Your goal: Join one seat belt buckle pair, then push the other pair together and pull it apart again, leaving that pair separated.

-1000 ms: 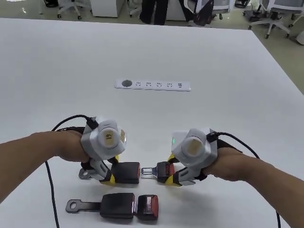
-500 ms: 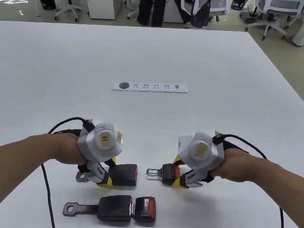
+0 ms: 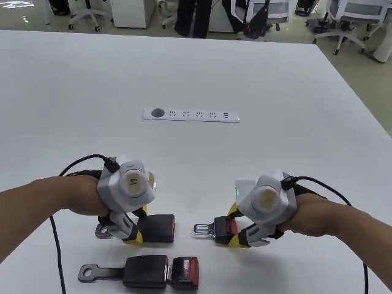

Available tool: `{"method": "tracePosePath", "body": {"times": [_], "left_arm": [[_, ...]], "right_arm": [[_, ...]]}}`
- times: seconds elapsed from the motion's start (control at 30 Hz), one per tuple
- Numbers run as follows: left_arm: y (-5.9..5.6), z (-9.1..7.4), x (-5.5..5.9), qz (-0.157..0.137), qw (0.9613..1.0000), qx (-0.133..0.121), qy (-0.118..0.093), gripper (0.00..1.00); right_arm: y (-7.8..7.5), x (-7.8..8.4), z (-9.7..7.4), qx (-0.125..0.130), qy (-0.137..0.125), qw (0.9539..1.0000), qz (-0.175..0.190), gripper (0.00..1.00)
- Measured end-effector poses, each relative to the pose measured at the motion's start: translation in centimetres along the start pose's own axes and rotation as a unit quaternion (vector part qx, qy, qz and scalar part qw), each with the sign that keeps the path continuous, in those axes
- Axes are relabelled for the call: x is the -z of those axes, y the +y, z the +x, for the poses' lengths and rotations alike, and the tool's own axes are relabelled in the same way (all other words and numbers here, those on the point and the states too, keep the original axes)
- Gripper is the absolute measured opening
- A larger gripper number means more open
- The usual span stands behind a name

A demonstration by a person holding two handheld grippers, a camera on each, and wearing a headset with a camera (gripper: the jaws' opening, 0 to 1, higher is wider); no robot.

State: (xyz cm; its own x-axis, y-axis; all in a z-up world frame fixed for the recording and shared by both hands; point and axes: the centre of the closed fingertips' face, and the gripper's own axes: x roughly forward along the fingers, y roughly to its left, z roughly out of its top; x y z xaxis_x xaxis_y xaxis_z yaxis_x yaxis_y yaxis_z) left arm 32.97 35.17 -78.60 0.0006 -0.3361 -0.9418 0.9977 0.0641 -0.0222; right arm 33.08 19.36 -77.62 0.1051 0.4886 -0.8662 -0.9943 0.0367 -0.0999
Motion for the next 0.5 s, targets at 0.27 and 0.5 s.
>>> {"method": "tracePosePath", "body": {"times": [0.27,0.5], "left_arm": [[-0.33,-0.16,-0.29,0.002,1.0,-0.004,0.0,0.32],[-0.3,-0.39,0.05,0.019,0.9997,-0.012,0.002,0.34]], "right_arm": [[0.04,0.04,-0.04,0.003,0.003,1.0,-0.001,0.31],[-0.43,0.07,-0.19,0.018,0.001,0.9998,0.0,0.38]]}}
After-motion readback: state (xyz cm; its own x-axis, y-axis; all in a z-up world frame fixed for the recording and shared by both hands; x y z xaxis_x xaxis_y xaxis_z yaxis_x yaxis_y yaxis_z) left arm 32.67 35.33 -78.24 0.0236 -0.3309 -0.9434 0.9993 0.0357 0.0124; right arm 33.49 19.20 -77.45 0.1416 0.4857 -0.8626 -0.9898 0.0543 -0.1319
